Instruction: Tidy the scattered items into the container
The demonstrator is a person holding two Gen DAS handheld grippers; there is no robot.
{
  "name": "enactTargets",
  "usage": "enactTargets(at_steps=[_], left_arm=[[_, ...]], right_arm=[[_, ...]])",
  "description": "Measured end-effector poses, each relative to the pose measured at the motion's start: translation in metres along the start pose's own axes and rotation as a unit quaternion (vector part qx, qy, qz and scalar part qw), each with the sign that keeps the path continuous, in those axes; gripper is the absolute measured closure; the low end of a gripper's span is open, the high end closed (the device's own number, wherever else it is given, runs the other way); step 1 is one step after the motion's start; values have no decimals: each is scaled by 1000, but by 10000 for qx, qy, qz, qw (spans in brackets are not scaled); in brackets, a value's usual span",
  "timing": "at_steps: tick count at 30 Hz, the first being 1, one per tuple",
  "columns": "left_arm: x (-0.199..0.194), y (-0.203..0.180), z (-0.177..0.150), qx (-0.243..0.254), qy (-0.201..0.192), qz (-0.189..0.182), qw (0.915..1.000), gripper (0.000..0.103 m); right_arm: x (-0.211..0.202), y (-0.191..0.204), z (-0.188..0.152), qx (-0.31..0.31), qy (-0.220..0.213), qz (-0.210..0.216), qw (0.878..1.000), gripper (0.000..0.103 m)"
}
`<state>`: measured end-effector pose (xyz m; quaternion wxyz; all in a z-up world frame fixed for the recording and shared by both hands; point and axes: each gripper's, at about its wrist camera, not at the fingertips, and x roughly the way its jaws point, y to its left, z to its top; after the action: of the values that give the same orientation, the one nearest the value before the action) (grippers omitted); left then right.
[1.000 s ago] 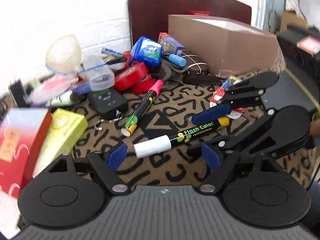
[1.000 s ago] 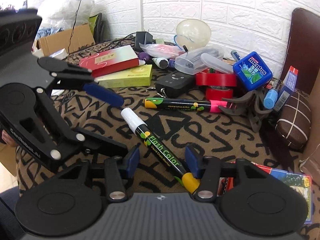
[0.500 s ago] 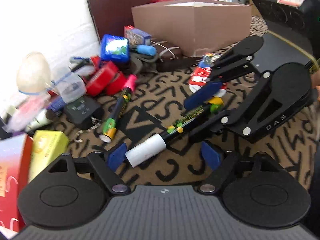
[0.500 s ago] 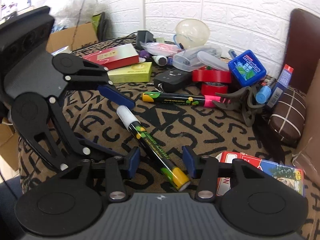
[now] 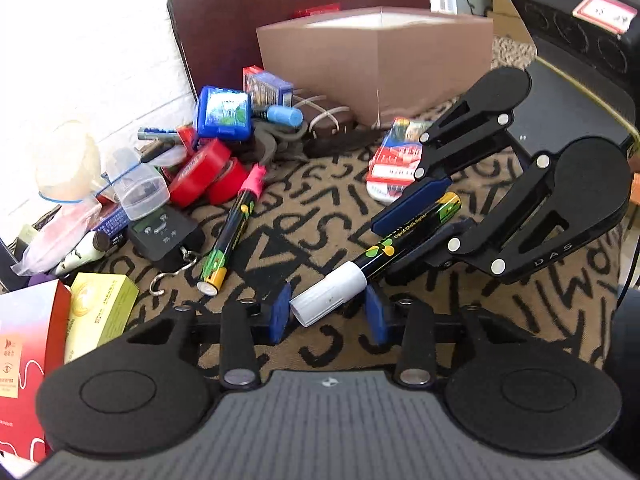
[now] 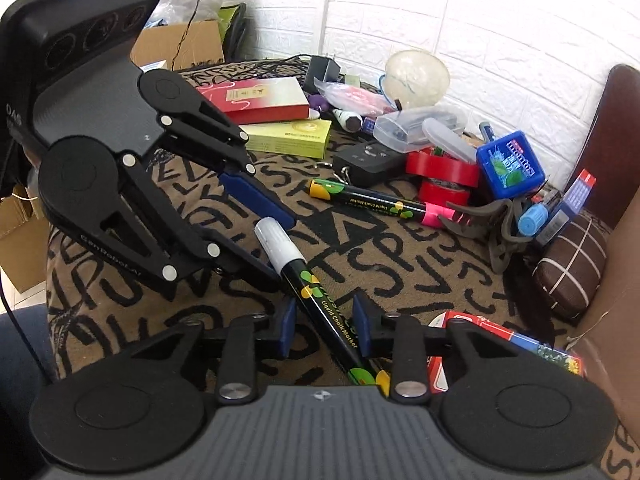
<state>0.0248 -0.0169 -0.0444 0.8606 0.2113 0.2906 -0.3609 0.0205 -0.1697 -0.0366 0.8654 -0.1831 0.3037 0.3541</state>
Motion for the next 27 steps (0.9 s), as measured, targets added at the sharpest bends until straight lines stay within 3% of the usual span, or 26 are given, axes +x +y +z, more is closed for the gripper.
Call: enactTargets(at_steps=[7, 12, 21, 27], left_arm=[[-25, 4, 35, -40, -701, -34, 9975, 62], [-30, -5, 75, 283, -1079, -55, 9937, 62], [12, -27, 170, 835, -1711, -300, 9813, 62], [62, -44, 213, 864, -1699, -423, 9808, 58]], right_arm=[[-31, -5, 17, -139, -331, -478, 9982, 76], [-59, -23, 26, -112, -537, -1014, 9933, 78], [-112, -95, 26, -45, -575, -2276, 9720, 77], [-121, -154, 10, 285, -249, -2692, 9623, 77]])
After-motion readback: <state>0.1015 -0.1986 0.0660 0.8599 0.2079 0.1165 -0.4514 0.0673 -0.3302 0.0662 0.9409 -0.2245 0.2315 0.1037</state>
